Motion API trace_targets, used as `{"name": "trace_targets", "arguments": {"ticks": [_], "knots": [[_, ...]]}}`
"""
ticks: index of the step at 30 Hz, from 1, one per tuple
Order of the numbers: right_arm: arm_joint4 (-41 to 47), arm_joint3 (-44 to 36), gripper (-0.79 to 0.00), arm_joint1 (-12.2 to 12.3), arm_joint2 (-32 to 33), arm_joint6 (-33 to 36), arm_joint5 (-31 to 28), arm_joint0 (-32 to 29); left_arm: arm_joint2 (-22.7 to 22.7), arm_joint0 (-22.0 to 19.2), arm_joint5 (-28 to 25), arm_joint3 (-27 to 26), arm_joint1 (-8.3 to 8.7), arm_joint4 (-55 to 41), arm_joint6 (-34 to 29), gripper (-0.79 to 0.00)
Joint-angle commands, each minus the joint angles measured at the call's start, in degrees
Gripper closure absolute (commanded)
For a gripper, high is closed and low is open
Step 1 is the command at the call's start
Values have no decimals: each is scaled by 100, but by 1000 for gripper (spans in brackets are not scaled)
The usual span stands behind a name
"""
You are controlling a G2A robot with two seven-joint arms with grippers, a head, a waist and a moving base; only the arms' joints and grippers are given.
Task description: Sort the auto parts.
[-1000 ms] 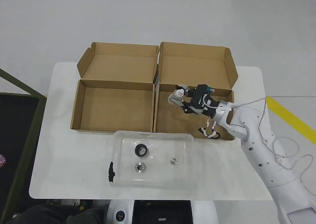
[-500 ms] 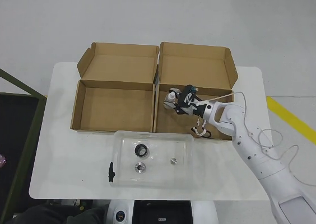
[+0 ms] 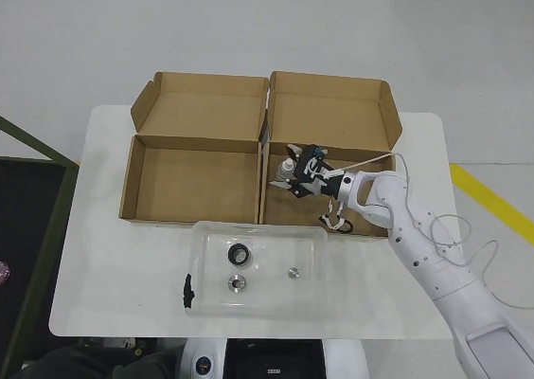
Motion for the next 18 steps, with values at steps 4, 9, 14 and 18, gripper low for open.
{"name": "trace_targets", "arguments": {"ticks": [4,9,14,18], "knots": [[129,-382,-785,57,201,123,-164,-118,0,0,0,0,0,0,0,-785],[396,-790,-785,133,477,502,-259,-303,0,0,0,0,0,0,0,-785],[689,-1441,-785,217,708,1246,-460,-449,0,0,0,0,0,0,0,-785],[1011,-2045,-785,305,927,1788,-688,-675,0,0,0,0,0,0,0,-785]]}}
